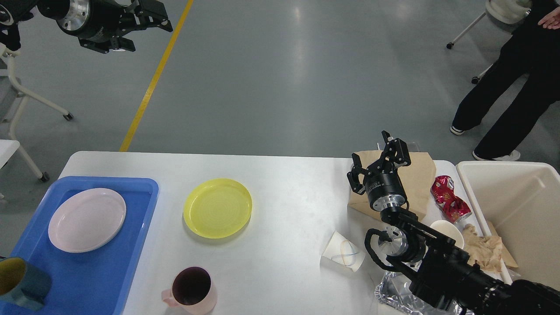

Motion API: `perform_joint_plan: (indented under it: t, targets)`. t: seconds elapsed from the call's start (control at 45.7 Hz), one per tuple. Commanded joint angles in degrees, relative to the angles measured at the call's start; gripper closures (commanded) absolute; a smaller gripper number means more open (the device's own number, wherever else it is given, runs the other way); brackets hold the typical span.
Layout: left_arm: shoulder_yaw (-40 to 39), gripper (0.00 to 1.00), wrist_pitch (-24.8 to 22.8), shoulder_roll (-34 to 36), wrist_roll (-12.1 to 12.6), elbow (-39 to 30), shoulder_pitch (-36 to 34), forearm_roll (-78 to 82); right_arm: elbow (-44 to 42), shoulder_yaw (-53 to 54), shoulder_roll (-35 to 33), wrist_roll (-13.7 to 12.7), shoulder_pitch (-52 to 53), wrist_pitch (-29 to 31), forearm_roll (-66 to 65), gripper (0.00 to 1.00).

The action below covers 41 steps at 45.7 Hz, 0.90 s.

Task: Tidy desktop
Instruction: 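Raise the left arm and bring the left gripper over the blue tray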

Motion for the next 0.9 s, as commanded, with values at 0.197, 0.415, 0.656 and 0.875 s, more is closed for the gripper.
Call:
perform_joint_plan:
  t: [0.197, 0.415, 0.656, 0.875]
  targets:
    - [14.83, 0.00, -1.77, -4.42, -0.08, -28.33, -11.69, -0.23, -0.08, 0.00, 0.00, 0.00, 0.00, 0.02, 0.00, 0.00]
    - [17.02, 0.00, -1.86, -3.72, -0.08, -40.37, -14.67, -0.32, -0.08, 0.00, 0.00, 0.00, 0.00, 0.02, 0.00, 0.00]
    - [29.24, 0.00, -2.21, -5.20, -0.17, -44.07, -18.99, -0.32, 0.10, 0.00, 0.00, 0.00, 0.00, 0.02, 0.00, 0.00]
    - [32.75, 0.00, -3.44, -8.02, -0.08, -45.04, -19.25, -0.23, 0.18, 0.00, 0.00, 0.00, 0.00, 0.02, 0.00, 0.00]
